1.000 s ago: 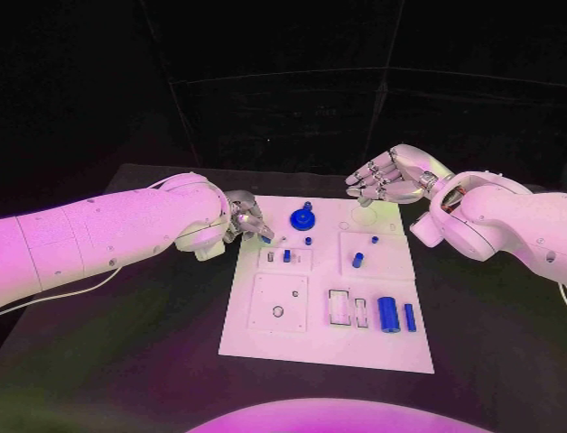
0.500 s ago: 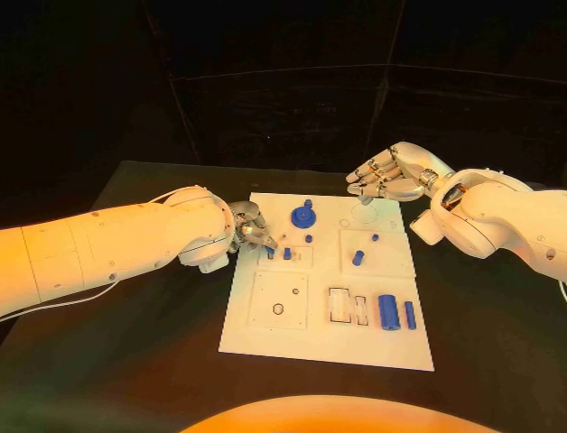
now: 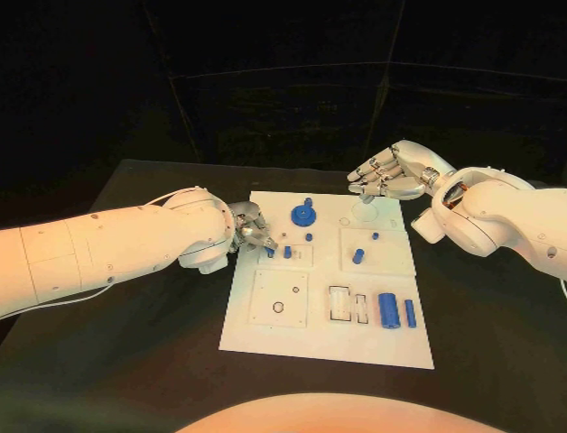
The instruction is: Assemble the parts on the task board
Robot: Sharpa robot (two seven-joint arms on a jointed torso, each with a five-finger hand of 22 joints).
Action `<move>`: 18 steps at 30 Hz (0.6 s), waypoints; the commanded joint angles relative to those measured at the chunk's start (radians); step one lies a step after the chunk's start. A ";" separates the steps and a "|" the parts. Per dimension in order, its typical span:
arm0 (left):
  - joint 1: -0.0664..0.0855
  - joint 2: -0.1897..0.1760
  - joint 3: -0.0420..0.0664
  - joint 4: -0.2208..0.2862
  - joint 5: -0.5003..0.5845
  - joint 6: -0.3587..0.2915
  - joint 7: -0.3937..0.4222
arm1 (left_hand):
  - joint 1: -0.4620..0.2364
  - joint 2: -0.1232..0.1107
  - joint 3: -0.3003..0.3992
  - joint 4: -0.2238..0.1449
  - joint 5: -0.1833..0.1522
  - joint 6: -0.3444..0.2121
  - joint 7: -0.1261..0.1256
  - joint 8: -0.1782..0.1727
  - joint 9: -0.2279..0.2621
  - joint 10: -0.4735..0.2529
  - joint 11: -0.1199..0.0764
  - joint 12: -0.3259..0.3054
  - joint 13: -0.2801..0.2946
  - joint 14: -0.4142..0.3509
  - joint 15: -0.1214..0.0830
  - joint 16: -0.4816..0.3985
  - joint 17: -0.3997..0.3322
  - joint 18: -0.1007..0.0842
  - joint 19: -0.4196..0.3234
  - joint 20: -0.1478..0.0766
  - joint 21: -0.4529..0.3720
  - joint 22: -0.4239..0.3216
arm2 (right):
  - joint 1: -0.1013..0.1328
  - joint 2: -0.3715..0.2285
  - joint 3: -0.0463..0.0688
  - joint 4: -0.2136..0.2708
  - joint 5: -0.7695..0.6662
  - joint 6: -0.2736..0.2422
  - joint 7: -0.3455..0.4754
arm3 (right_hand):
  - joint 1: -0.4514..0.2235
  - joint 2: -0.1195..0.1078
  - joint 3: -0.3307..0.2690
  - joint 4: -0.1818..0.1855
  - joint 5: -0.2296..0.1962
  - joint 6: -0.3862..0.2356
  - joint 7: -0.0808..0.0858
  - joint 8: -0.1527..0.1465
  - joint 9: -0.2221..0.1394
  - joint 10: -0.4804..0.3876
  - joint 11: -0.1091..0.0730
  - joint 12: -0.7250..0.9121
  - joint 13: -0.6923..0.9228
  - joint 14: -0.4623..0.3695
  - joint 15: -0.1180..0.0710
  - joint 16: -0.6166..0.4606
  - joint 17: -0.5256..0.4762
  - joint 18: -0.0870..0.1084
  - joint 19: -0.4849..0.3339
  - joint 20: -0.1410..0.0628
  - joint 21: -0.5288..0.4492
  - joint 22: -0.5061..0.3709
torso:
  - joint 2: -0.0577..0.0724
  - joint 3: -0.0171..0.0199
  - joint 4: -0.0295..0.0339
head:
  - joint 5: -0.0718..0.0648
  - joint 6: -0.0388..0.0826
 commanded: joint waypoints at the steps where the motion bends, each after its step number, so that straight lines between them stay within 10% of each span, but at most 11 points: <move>1: -0.007 -0.003 -0.006 0.004 -0.028 0.016 -0.025 | 0.000 0.011 0.086 -0.079 0.005 -0.001 -0.006 0.006 0.001 0.003 -0.004 0.003 0.001 0.097 -0.007 -0.004 0.232 -0.007 0.004 -0.006 0.004 0.001 | 0.002 0.001 0.001 0.000 0.003 0.008 0.001 | 0.008 0.001 0.000 -0.004 0.000 -0.007 -0.002 0.001 0.001 -0.007 0.001 0.002 0.000 -0.001 0.002 0.001 -0.001 0.004 0.006 0.001 -0.006 -0.001 | 0.000 -0.0004 0.0006 | -0.001 -0.001; 18: -0.011 -0.009 -0.006 0.017 -0.052 0.033 -0.040 | -0.002 0.010 0.089 -0.078 0.005 0.001 -0.008 0.010 0.003 0.006 -0.005 0.005 0.004 0.097 -0.008 -0.004 0.233 -0.007 0.004 -0.007 0.005 0.002 | 0.002 0.002 0.001 -0.002 0.003 0.013 0.004 | 0.004 -0.001 -0.004 -0.001 -0.008 -0.007 -0.001 0.001 0.001 -0.008 0.002 0.003 0.000 -0.001 0.003 0.001 -0.002 0.004 0.008 0.002 -0.009 -0.003 | 0.000 0.0000 0.0003 | 0.003 -0.002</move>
